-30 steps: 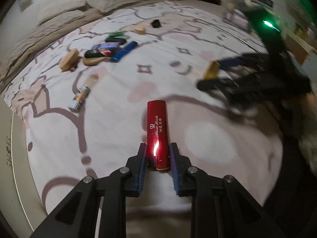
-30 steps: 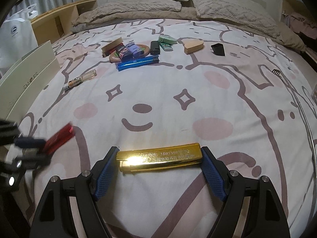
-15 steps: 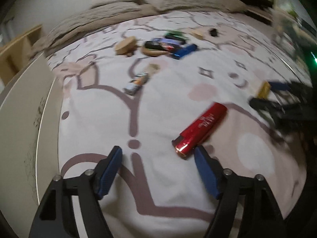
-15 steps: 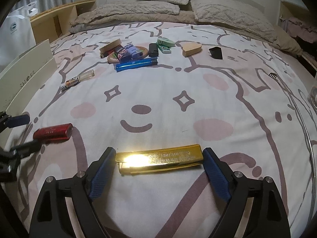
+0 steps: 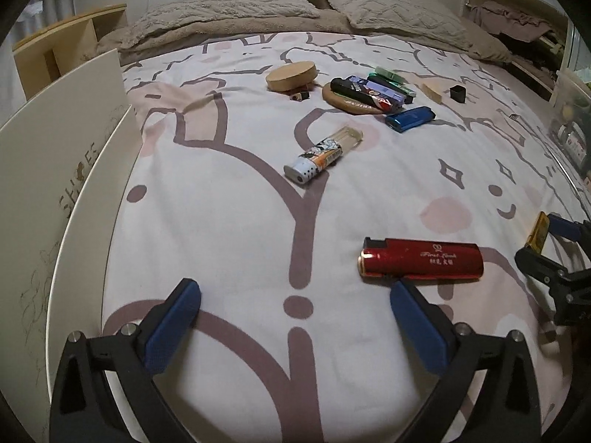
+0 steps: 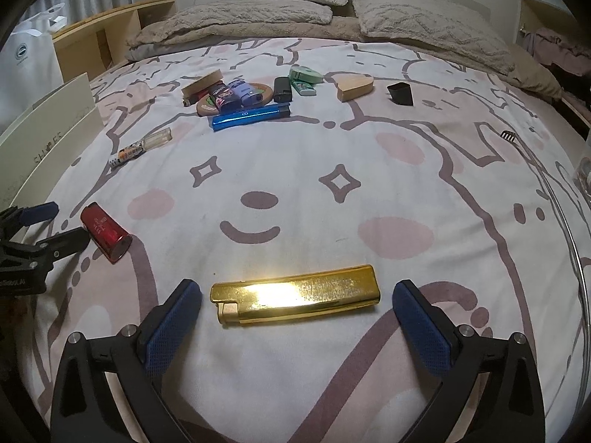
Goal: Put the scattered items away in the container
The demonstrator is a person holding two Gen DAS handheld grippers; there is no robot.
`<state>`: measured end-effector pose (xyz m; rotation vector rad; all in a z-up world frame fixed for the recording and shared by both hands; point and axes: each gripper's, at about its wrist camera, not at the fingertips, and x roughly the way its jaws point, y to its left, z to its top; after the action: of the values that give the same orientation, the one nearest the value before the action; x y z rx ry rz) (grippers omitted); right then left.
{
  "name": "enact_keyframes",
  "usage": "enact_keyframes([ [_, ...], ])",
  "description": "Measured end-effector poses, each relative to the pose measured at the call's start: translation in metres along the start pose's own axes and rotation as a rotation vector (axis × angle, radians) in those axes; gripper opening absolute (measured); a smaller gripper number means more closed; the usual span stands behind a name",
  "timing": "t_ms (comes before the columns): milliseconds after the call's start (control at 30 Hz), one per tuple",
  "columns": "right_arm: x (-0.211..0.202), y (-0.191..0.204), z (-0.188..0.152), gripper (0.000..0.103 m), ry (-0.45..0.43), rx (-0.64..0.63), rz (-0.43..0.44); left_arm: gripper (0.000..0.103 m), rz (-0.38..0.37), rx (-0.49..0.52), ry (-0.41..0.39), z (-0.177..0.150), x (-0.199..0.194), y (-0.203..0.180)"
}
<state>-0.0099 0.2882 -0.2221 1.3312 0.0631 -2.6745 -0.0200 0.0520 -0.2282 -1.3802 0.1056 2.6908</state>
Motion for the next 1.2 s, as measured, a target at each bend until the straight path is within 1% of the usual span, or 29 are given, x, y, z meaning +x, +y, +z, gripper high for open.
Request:
enact_keyframes([
  [133, 0.0, 0.001, 0.0, 0.103, 0.003, -0.002, -0.001, 0.103, -0.043, 0.012, 0.012, -0.007, -0.007, -0.005],
  [267, 0.0, 0.0, 0.0, 0.103, 0.002, 0.003, 0.006, 0.103, -0.132, 0.034, 0.008, -0.013, -0.014, -0.018],
  [333, -0.001, -0.001, 0.001, 0.103, 0.003, 0.005, 0.014, 0.103, -0.147, 0.041, -0.002, -0.013, -0.014, -0.026],
  [467, -0.001, 0.0, 0.001, 0.103, 0.008, -0.007, 0.018, 0.103, -0.16, 0.089, -0.017, -0.009, -0.01, -0.046],
  [567, -0.002, -0.001, 0.002, 0.103, 0.027, -0.046, 0.031, 0.103, -0.153, 0.114, -0.016, -0.004, -0.003, -0.057],
  [667, -0.001, -0.004, 0.002, 0.103, 0.033, -0.052, 0.045, 0.103, -0.154, 0.102, -0.007, 0.003, 0.003, -0.059],
  [767, 0.0, -0.001, 0.001, 0.103, 0.03, -0.064, 0.029, 0.103, -0.154, 0.098, 0.003, 0.008, 0.009, -0.059],
  [1000, 0.0, -0.002, 0.002, 0.103, 0.022, -0.054, 0.037, 0.103, -0.121, 0.124, 0.018, 0.007, 0.01, -0.064],
  [1200, 0.002, -0.004, 0.002, 0.103, 0.021, -0.041, 0.041, 0.103, -0.106, 0.103, 0.029, 0.013, 0.015, -0.066],
])
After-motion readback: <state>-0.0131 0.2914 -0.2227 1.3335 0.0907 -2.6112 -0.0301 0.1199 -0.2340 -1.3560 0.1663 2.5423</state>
